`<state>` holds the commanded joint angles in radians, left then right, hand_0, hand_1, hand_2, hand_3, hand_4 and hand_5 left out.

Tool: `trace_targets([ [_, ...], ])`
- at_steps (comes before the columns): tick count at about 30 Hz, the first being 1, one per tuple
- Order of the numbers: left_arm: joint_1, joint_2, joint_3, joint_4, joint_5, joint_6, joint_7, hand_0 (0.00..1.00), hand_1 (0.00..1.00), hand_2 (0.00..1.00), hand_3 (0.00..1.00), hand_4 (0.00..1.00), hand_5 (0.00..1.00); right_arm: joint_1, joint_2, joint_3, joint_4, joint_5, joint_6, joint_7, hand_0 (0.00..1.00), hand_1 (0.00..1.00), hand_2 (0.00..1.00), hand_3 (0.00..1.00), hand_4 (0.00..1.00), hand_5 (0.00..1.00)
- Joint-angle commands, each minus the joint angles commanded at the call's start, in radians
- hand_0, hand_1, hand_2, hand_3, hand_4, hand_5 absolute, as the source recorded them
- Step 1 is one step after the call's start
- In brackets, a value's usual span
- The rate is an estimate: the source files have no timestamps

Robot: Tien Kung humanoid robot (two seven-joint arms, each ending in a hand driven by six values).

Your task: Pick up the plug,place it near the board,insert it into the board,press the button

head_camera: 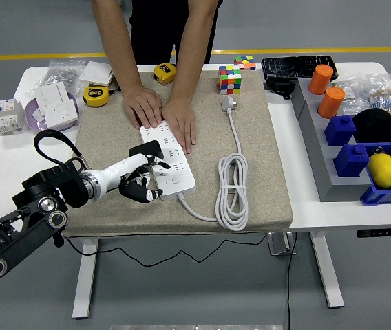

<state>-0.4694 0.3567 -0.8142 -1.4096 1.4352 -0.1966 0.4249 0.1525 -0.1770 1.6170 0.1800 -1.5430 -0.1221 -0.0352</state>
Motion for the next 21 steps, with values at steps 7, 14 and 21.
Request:
trace_targets([
  [7, -0.016, -0.013, 0.025, 0.03, -0.041, -0.009, -0.004, 0.116, 0.023, 0.17, 0.844, 0.583, 0.002, 0.001, 0.0, 0.001, 0.0, 0.0, 0.001, -0.001, 0.998, 0.866, 0.768, 0.838, 0.998, 0.84],
  [14, -0.023, -0.02, 0.034, 0.024, -0.042, -0.003, -0.012, 0.116, 0.023, 0.172, 0.843, 0.578, 0.002, 0.004, 0.002, 0.0, 0.0, 0.002, 0.0, 0.0, 0.998, 0.867, 0.767, 0.839, 0.998, 0.842],
  [21, -0.035, -0.022, 0.048, 0.036, -0.032, -0.007, -0.004, 0.117, 0.023, 0.176, 0.839, 0.577, 0.002, 0.007, 0.001, 0.0, 0.0, 0.004, 0.0, 0.001, 0.998, 0.867, 0.768, 0.839, 0.998, 0.849],
])
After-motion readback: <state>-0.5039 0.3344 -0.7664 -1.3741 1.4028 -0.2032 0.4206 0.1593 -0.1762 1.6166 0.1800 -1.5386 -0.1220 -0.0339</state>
